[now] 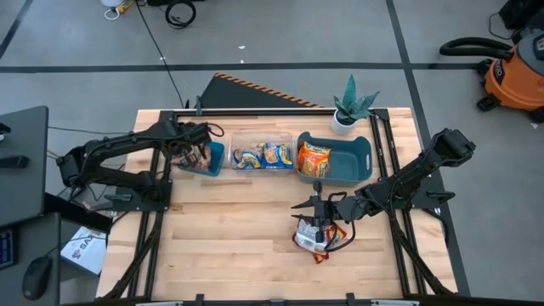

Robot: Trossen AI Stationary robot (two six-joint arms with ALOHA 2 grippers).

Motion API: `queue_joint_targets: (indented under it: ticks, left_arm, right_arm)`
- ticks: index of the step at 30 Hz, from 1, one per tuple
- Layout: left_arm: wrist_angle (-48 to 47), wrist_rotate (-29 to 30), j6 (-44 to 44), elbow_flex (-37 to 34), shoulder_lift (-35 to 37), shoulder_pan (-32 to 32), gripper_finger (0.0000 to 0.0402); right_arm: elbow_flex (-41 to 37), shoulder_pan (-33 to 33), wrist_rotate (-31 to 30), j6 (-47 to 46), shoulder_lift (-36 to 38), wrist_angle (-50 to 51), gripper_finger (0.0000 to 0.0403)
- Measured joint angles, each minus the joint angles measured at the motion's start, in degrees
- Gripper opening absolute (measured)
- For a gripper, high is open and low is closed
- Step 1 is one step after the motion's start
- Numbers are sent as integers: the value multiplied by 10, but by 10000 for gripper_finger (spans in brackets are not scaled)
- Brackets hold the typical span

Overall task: Sort Maruchan noodles
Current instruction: Put the red noodle pack into the left blue bin

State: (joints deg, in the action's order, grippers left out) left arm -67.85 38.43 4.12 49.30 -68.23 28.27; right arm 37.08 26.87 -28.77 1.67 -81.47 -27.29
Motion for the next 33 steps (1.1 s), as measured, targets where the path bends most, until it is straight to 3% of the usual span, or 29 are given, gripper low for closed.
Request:
queue_joint_targets:
  ticks: [4, 9, 14, 18, 20, 27, 29, 33]
  left_arm:
    - [6, -24, -19, 24, 0, 0, 171]
    - [41, -154, -33, 12, 0, 33, 158]
    - [89, -158, -16, -28, 0, 63, 145]
    - [91, -304, -31, -31, 0, 73, 142]
    - [68, -338, -32, -20, 0, 73, 142]
    - [-29, -294, -4, 77, 2, 66, 142]
    - [-41, -324, -3, 105, 2, 54, 142]
    - [7, -448, 3, 119, 2, -3, 142]
  right_arm:
    - [0, 0, 0, 3, 0, 0, 109]
    - [0, 0, 0, 3, 0, 0, 109]
    - [0, 0, 4, 1, 0, 0, 109]
    - [0, 0, 4, 5, 0, 0, 109]
    - [0, 0, 4, 6, 0, 0, 109]
    - [0, 0, 4, 9, 0, 0, 109]
    - [0, 0, 4, 9, 0, -1, 109]
    - [0, 0, 4, 9, 0, 0, 109]
